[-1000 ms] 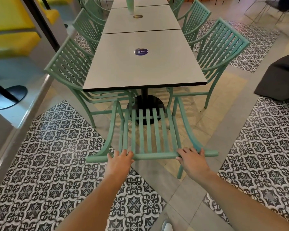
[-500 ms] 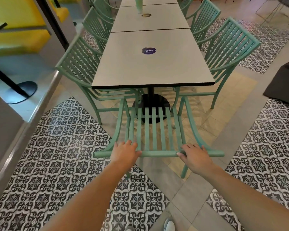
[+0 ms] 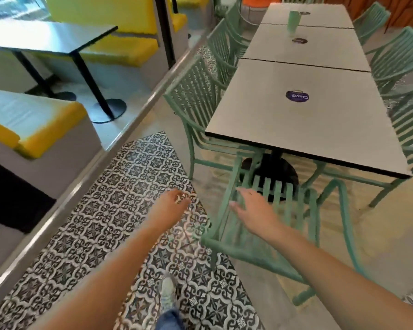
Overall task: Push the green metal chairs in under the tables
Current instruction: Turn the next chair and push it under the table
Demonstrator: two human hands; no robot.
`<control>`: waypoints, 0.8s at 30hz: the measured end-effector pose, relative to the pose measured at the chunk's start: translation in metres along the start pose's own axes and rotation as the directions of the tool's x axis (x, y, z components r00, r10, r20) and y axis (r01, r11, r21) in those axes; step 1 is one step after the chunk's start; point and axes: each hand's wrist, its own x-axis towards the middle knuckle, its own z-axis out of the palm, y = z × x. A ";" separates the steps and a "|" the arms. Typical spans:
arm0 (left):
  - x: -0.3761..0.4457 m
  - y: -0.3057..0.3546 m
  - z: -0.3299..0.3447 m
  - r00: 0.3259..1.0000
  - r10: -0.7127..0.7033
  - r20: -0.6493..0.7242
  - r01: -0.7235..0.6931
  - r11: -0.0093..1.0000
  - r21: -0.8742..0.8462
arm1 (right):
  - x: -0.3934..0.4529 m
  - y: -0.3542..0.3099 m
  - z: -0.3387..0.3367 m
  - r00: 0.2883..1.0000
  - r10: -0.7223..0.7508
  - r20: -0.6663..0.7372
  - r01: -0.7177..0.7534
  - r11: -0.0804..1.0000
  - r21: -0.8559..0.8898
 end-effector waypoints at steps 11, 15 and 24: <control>0.228 -0.101 -0.187 0.984 0.143 -0.108 -0.095 0.928 0.360 | 0.271 -0.166 0.034 0.998 0.024 -0.054 -0.028 0.997 -0.078; 0.309 -0.113 -0.263 0.970 0.207 -0.124 -0.140 0.902 0.409 | 0.354 -0.220 0.032 0.996 0.061 -0.071 -0.063 0.997 -0.035; 0.543 -0.112 -0.357 0.975 0.194 -0.105 -0.154 0.940 0.306 | 0.602 -0.303 0.023 0.978 0.142 -0.154 -0.099 0.961 0.260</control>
